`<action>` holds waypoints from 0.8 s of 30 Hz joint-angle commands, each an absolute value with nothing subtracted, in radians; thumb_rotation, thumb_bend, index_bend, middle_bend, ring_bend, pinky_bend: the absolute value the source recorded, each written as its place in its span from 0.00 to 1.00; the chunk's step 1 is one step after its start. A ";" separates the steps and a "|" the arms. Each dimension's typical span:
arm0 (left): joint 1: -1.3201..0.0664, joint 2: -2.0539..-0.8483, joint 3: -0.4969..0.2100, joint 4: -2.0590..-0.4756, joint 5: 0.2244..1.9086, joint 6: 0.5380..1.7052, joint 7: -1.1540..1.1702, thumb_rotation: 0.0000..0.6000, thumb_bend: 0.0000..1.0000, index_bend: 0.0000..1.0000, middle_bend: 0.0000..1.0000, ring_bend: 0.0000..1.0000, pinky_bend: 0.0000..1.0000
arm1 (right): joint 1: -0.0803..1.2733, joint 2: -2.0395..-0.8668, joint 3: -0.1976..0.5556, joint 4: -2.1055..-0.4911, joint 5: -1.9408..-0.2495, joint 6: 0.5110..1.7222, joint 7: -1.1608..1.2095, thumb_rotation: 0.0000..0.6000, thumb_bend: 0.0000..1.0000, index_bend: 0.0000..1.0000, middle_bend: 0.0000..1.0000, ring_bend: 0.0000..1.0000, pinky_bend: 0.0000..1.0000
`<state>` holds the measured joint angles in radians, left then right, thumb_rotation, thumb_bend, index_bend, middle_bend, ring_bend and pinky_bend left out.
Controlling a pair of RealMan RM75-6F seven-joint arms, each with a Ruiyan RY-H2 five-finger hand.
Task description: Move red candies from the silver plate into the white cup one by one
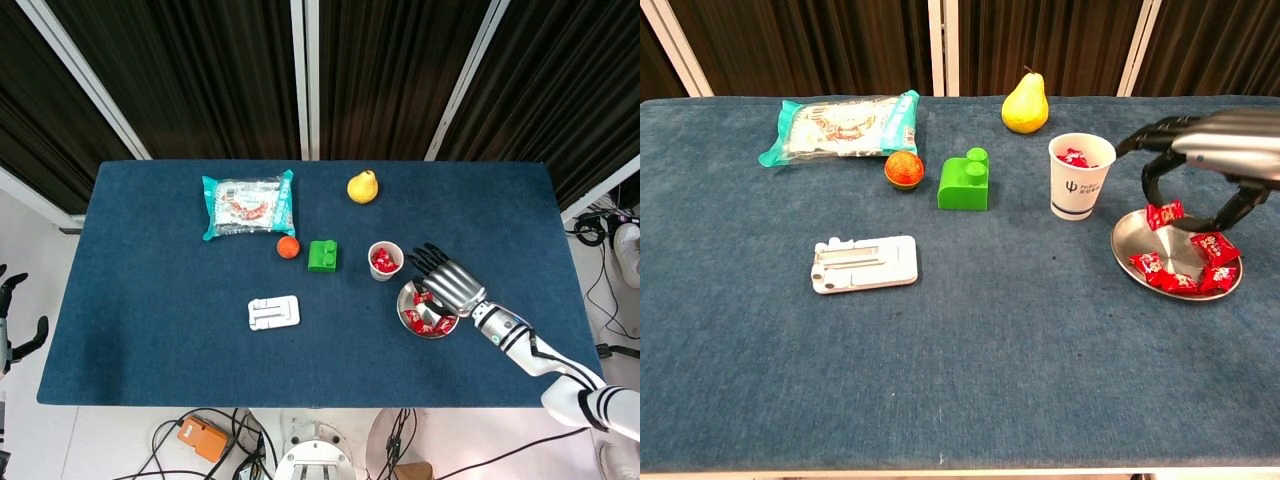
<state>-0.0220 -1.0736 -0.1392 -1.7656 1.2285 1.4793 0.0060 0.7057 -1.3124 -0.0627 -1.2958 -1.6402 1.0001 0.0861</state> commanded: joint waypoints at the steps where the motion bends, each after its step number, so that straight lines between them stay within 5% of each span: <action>1: -0.022 -1.074 -0.139 -1.766 1.230 1.480 0.007 1.00 0.35 0.17 0.00 0.00 0.00 | 0.694 -1.250 -0.037 -1.365 -1.632 1.038 0.071 1.00 0.61 0.68 0.11 0.03 0.00; 10: -0.023 -1.076 -0.138 -1.767 1.235 1.483 0.010 1.00 0.35 0.17 0.00 0.00 0.00 | 0.734 -1.209 0.034 -1.389 -1.580 1.002 0.067 1.00 0.61 0.68 0.11 0.03 0.00; 24: -0.024 -1.077 -0.139 -1.764 1.235 1.482 0.012 1.00 0.35 0.17 0.00 0.00 0.00 | 0.901 -1.370 0.105 -1.200 -1.552 0.827 0.147 1.00 0.61 0.67 0.11 0.03 0.00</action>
<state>-0.0244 -1.0773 -0.1388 -1.7637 1.2346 1.4821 0.0117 0.8915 -1.3570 0.1016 -1.2114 -1.5488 0.8370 0.1378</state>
